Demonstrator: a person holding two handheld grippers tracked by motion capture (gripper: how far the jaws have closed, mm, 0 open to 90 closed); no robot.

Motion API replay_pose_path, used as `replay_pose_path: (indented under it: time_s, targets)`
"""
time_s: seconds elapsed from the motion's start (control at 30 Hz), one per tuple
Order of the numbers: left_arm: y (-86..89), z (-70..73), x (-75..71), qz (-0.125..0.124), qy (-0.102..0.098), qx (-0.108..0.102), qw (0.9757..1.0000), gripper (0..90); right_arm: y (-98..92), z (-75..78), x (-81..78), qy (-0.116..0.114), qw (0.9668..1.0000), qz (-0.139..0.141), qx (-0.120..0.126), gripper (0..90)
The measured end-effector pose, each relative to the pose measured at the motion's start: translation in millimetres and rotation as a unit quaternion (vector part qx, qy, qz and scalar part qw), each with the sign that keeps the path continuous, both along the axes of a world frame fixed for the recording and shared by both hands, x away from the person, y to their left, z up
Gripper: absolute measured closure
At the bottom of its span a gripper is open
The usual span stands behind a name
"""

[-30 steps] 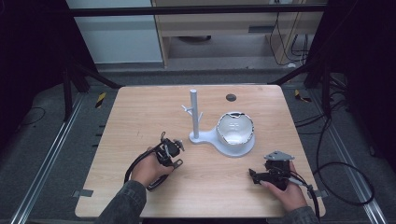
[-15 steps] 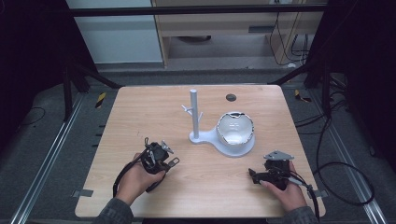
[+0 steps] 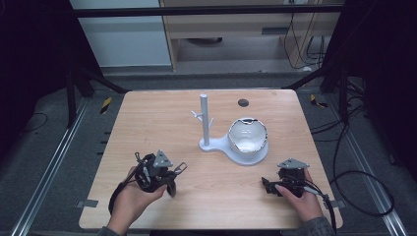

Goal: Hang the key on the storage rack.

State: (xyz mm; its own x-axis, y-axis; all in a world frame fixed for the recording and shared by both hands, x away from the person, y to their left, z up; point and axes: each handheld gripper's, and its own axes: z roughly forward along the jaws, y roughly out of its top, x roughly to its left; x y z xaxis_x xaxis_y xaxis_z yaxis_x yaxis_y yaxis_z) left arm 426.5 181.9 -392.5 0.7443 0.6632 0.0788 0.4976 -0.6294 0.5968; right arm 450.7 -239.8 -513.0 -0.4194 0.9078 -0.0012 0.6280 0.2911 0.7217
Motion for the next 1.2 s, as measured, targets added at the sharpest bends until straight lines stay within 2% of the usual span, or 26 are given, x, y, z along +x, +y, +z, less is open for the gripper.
replay_pose_path:
  time_s: [0.13, 0.23, 0.4, 0.8, 1.0, 1.2]
  targets:
    - [1.1, 5.6, -2.2, 0.005, -0.022, -0.016, 0.9996, 80.5, 0.2, 0.0, -0.1, 0.000, 1.0000, -0.001, 0.000, 0.4]
    - [1.2, 7.3, 0.3, 0.011, -0.030, -0.022, 0.9993, 80.5, 0.3, 0.0, -0.2, 0.000, 1.0000, -0.002, 0.000, 0.4]
    - [-0.5, 10.2, 8.5, 0.017, -0.030, -0.028, 0.9990, 80.5, 0.5, -0.1, -0.6, 0.000, 1.0000, -0.004, 0.000, 0.4]
    - [-12.2, 22.1, 20.4, 0.025, -0.059, -0.058, 0.9962, 80.5, 0.6, -0.1, -1.3, -0.001, 1.0000, -0.007, 0.000, 0.4]
    - [-17.5, 29.3, 23.4, 0.026, -0.075, -0.067, 0.9946, 80.5, 0.6, -0.1, -1.2, -0.001, 1.0000, -0.007, 0.000, 0.4]
    - [-24.6, 34.8, 26.2, 0.023, -0.082, -0.071, 0.9938, 80.4, 0.7, -0.1, -1.3, -0.001, 1.0000, -0.007, 0.000, 0.4]
